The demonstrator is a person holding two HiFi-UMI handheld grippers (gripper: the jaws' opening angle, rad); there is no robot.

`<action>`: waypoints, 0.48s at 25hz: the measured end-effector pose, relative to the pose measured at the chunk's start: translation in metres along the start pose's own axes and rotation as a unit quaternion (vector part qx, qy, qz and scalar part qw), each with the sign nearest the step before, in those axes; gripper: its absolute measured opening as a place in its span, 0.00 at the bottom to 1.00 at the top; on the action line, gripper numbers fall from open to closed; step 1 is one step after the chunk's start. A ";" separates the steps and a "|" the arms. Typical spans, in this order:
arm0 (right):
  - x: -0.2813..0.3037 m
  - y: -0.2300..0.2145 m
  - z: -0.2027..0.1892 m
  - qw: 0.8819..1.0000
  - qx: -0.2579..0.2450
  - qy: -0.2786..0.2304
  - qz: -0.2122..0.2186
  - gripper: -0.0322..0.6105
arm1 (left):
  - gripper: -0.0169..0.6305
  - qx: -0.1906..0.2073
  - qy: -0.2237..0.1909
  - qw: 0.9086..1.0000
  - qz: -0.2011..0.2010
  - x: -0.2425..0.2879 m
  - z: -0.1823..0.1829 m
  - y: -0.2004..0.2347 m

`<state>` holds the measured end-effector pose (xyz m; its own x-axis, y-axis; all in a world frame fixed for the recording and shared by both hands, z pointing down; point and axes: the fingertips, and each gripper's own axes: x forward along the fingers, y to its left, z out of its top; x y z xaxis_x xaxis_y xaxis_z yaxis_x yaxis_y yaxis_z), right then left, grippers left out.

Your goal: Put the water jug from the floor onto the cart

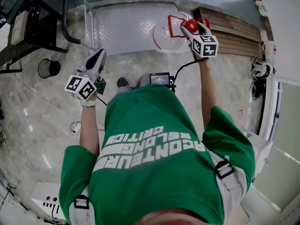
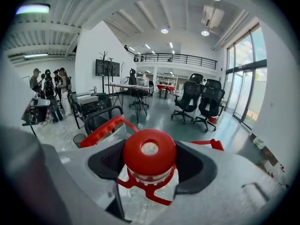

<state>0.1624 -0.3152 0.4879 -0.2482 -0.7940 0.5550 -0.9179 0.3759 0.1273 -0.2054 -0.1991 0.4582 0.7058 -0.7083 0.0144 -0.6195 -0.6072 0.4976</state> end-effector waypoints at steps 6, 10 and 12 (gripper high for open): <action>0.027 0.008 0.011 1.000 -0.007 0.004 0.021 0.51 | 0.05 -0.002 0.004 1.000 0.007 0.008 0.003 0.010; 0.050 0.009 0.018 0.999 -0.014 0.005 0.039 0.51 | 0.05 -0.002 0.007 1.000 0.018 0.021 0.007 0.022; 0.061 0.006 0.020 0.999 -0.017 0.007 0.047 0.51 | 0.05 -0.001 0.008 1.000 0.022 0.031 0.009 0.026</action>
<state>0.1349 -0.3713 0.5060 -0.3286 -0.7481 0.5766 -0.8797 0.4646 0.1014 -0.2029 -0.2399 0.4635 0.6832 -0.7285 0.0502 -0.6495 -0.5747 0.4978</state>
